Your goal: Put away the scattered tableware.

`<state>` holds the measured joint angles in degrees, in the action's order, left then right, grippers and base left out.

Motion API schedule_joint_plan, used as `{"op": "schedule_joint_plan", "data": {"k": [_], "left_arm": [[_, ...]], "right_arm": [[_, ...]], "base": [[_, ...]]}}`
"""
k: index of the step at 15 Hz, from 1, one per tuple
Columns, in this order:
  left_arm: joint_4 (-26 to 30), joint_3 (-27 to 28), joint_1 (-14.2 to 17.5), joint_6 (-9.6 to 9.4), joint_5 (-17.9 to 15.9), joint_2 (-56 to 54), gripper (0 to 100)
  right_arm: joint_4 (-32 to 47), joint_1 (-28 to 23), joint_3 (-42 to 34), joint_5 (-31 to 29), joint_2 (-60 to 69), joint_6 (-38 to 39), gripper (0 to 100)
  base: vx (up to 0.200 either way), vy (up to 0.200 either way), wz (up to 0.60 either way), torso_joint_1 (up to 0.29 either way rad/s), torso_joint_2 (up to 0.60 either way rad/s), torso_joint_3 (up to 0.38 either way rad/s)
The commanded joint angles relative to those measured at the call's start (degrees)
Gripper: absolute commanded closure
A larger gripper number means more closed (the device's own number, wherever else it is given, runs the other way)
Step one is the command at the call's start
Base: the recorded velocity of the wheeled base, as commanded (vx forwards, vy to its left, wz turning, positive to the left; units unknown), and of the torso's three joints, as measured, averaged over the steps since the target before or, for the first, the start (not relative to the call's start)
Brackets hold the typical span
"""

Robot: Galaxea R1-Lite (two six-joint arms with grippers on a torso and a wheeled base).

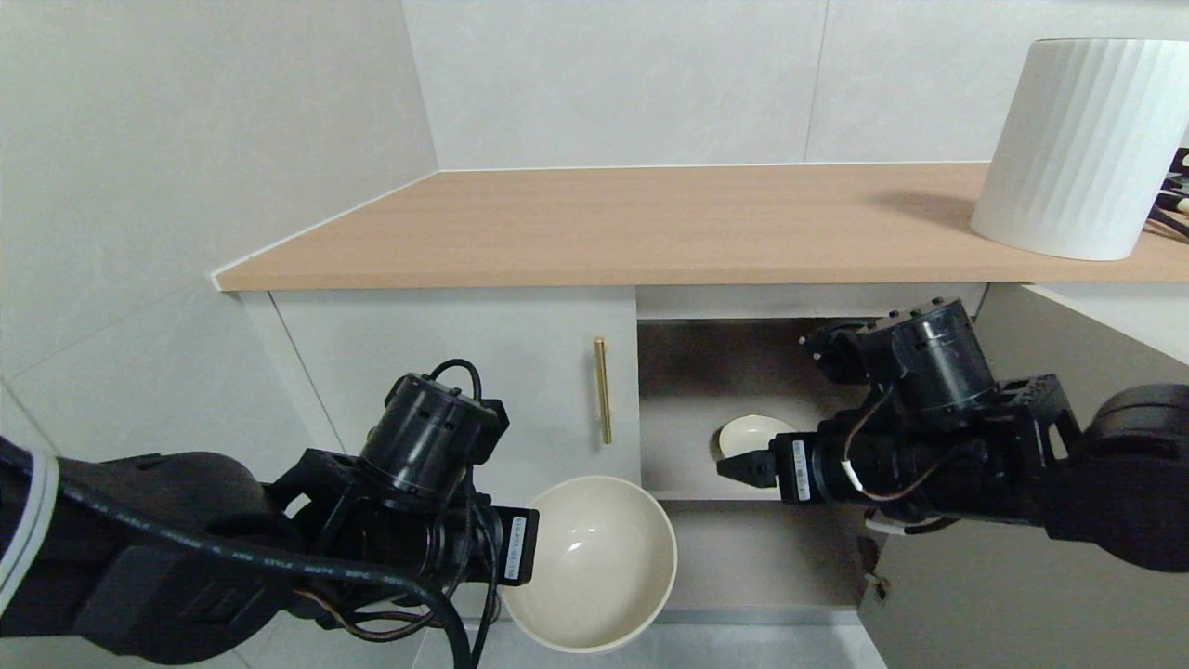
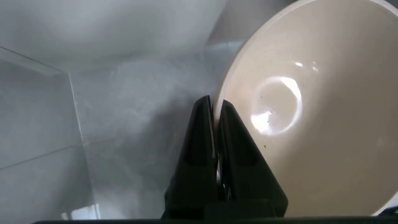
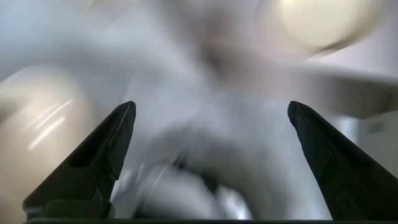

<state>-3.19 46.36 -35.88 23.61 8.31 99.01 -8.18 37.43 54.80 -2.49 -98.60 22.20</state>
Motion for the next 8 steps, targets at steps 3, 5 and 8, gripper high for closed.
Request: {"op": "schedule_joint_plan", "data": {"k": [3,5,8], "left_arm": [[-0.1,0.0,-3.4,-0.06,1.4,0.4,100],[-0.2,0.0,-4.1,-0.06,1.7,0.5,100],[-0.4,0.0,-5.1,0.03,1.8,0.4,100]], "right_arm": [[1.4,8.2,-1.4,0.7,0.8,-0.1,0],[1.4,9.7,-1.7,0.6,-1.0,-0.1,0],[1.3,10.6,-1.9,0.2,-3.9,-0.1,0]], "base": [[0.0,0.0,0.0,0.0,0.0,0.0],[0.0,0.0,0.0,0.0,0.0,0.0],[0.0,0.0,0.0,0.0,0.0,0.0]]}}
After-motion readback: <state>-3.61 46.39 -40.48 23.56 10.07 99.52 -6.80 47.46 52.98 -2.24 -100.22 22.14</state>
